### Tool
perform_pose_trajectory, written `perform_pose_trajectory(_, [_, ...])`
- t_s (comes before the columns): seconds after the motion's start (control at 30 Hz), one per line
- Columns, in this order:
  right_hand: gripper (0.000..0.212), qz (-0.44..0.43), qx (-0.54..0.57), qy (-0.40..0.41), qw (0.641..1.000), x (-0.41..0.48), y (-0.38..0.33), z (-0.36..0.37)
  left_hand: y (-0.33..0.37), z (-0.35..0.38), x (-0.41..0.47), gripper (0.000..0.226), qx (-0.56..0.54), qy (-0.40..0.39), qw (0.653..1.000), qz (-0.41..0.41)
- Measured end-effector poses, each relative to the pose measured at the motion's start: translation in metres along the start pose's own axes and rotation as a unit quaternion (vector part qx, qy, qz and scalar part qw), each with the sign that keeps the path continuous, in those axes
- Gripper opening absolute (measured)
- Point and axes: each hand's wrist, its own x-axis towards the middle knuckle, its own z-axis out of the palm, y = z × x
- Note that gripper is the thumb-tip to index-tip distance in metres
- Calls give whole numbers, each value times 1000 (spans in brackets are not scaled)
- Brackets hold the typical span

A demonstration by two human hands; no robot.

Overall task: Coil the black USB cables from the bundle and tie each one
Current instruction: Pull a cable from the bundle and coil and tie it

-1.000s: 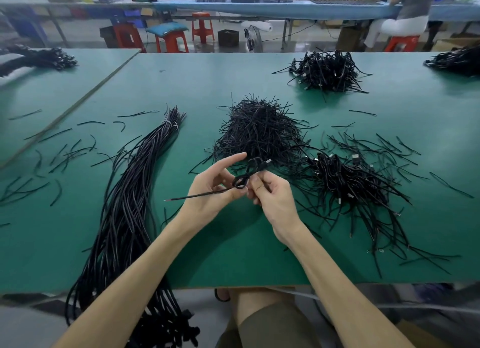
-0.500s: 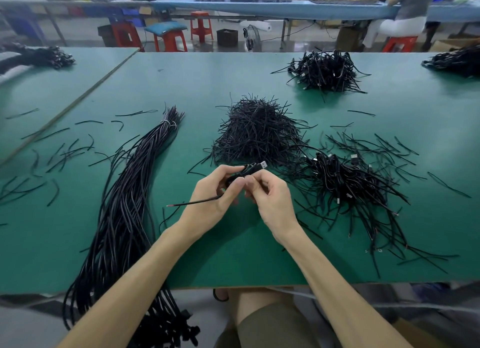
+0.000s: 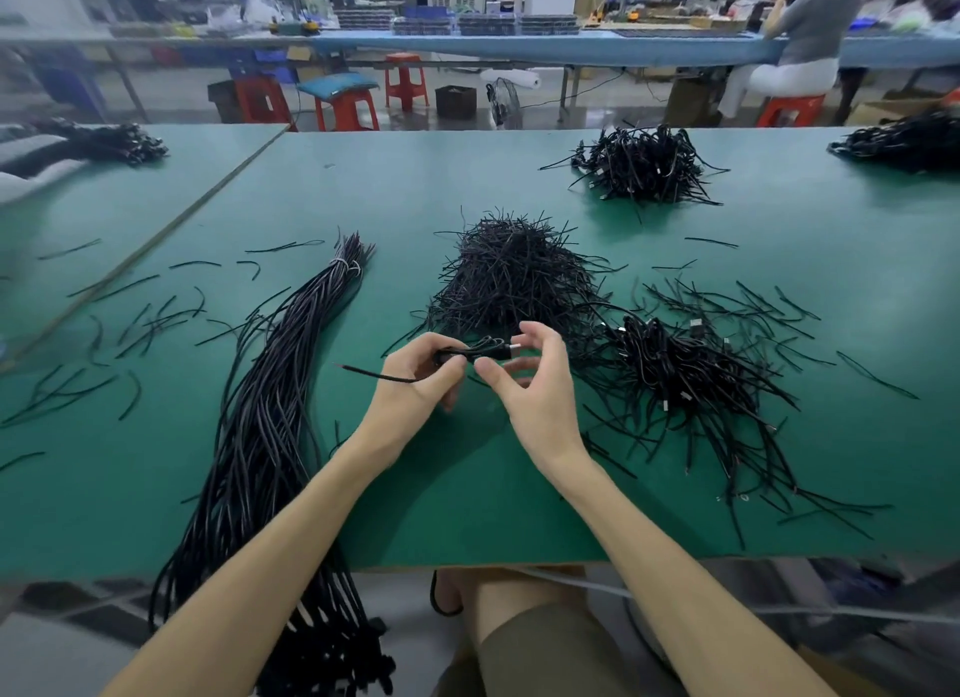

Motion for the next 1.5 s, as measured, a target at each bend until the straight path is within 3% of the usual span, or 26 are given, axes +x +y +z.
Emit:
perform_pose_trajectory(0.1, [40, -86, -148, -14, 985, 1, -2, -2, 4, -3, 0, 5, 19, -27, 999, -26])
perform_pose_trajectory(0.27, [24, -192, -334, -17, 923, 0, -14, -23, 19, -16, -1, 11, 12, -79, 995, -68])
perform_pose_trajectory(0.37, [21, -184, -322, 31, 928, 6, -25, -49, 34, -28, 2, 16, 40, -93, 992, -78])
perform_pose_trajectory(0.47, [23, -135, -282, 118, 943, 19, -33, -84, 36, -49, 11, 11, 202, -38, 977, -50])
perform_pose_trajectory(0.53, [28, -99, -290, 168, 937, 28, -34, -109, 32, -67, 14, 14, 373, 42, 926, -36])
perform_pose_trajectory(0.6, [32, -63, -316, 204, 924, 32, -29, -130, 24, -87, 14, 26, 530, 97, 840, -59])
perform_pose_trajectory(0.67, [35, -26, -355, 213, 910, 31, -19, -146, 19, -100, 10, 39, 630, 102, 761, -117])
perform_pose_trajectory(0.77, [41, 45, -387, 169, 905, 25, -3, -153, 14, -105, 4, 48, 676, 69, 717, -156])
perform_pose_trajectory(0.97, [41, 47, -266, 191, 944, 17, 2, -146, 18, -103, 6, 21, 645, 72, 740, -178])
perform_pose_trajectory(1.13, [31, -72, -258, 197, 943, 6, -14, -135, 19, -101, 11, 11, 609, 69, 769, -182])
perform_pose_trajectory(1.2, [24, -131, -268, 149, 943, -4, -18, -120, 21, -94, 14, 29, 562, 68, 806, -171])
perform_pose_trajectory(1.27, [27, -172, -269, 71, 945, -15, -20, -99, 27, -79, 16, 26, 508, 53, 846, -150])
perform_pose_trajectory(1.4, [50, -205, -264, -82, 939, -32, -19, -50, 43, -41, 12, 13, 414, 10, 905, -95])
perform_pose_trajectory(1.5, [72, -189, -230, -167, 940, -36, -17, -20, 51, -17, 4, 13, 312, -85, 941, -98])
